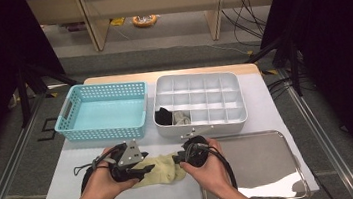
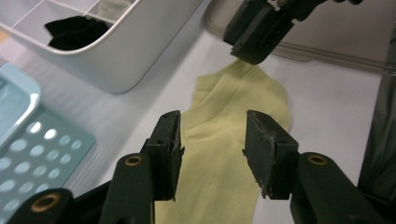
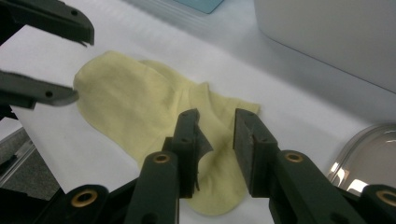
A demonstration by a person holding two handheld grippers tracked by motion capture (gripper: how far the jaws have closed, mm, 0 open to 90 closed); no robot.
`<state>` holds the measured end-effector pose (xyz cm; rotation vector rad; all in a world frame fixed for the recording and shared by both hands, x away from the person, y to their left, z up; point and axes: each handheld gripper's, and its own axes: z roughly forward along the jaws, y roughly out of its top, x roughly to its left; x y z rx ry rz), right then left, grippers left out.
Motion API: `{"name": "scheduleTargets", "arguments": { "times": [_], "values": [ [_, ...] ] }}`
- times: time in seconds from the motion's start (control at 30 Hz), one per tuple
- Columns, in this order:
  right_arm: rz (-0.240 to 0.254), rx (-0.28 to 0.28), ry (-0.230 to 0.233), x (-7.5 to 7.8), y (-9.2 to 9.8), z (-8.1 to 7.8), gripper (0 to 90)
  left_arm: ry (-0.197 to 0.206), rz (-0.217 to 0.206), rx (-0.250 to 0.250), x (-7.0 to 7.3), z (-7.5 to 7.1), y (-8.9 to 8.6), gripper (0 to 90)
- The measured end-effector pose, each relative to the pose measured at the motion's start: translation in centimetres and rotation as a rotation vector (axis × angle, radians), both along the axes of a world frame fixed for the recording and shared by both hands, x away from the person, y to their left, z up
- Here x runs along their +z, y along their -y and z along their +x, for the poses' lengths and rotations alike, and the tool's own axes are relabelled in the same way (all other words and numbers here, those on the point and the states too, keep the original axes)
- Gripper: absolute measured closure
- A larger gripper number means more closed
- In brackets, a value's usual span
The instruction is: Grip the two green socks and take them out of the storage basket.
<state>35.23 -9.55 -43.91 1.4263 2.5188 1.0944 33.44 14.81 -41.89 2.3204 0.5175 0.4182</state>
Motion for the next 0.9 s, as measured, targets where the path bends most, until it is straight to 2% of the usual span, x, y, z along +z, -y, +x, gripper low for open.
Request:
{"name": "scheduleTargets", "arguments": {
  "times": [0.03,0.07,0.17,0.2,0.33,0.37,0.4,0.43,0.47,0.57,0.63,0.77,0.9],
  "values": [
    [0.004,0.001,0.000,-0.1,0.0,0.0,70.5,0.007,0.001,0.008,-0.1,0.1,-0.3,55.0],
    [0.002,-0.014,-0.010,-0.2,-0.1,0.0,70.3,0.001,-0.006,0.021,-0.2,0.1,-0.7,54.3],
    [0.009,-0.006,-0.010,-0.2,-0.1,0.0,69.7,-0.017,-0.027,0.061,-0.7,0.5,-1.7,52.6],
    [0.013,-0.003,-0.011,-0.2,-0.1,0.0,69.5,-0.038,-0.051,0.078,-0.9,0.6,-2.0,51.8],
    [0.005,-0.014,-0.008,-0.5,0.1,0.0,69.1,-0.055,-0.092,0.144,-1.4,1.0,-3.2,48.0],
    [0.032,0.025,0.013,-0.6,0.3,0.1,69.0,-0.056,-0.097,0.151,-1.5,1.1,-3.4,47.5],
    [0.035,0.025,0.015,-0.6,0.3,0.0,68.9,-0.064,-0.110,0.164,-1.6,1.2,-3.6,46.9],
    [0.009,-0.014,-0.008,-0.5,0.4,-0.1,68.8,-0.069,-0.116,0.171,-1.7,1.3,-3.8,46.1],
    [0.030,-0.005,-0.017,-0.5,0.4,-0.2,68.6,-0.076,-0.125,0.181,-1.8,1.4,-3.9,45.4],
    [0.009,-0.024,-0.010,-0.6,0.7,-0.2,68.3,-0.085,-0.133,0.199,-2.0,1.4,-4.4,43.8],
    [0.013,-0.021,-0.015,-0.5,0.8,-0.3,68.2,-0.097,-0.149,0.221,-2.4,1.5,-4.6,43.1],
    [0.027,-0.021,-0.021,-0.5,0.7,-0.3,67.8,-0.119,-0.154,0.244,-2.8,1.6,-5.1,41.8],
    [0.027,-0.022,-0.018,-0.5,0.6,-0.3,67.6,-0.130,-0.169,0.252,-2.9,1.6,-5.6,41.4]
  ]
}}
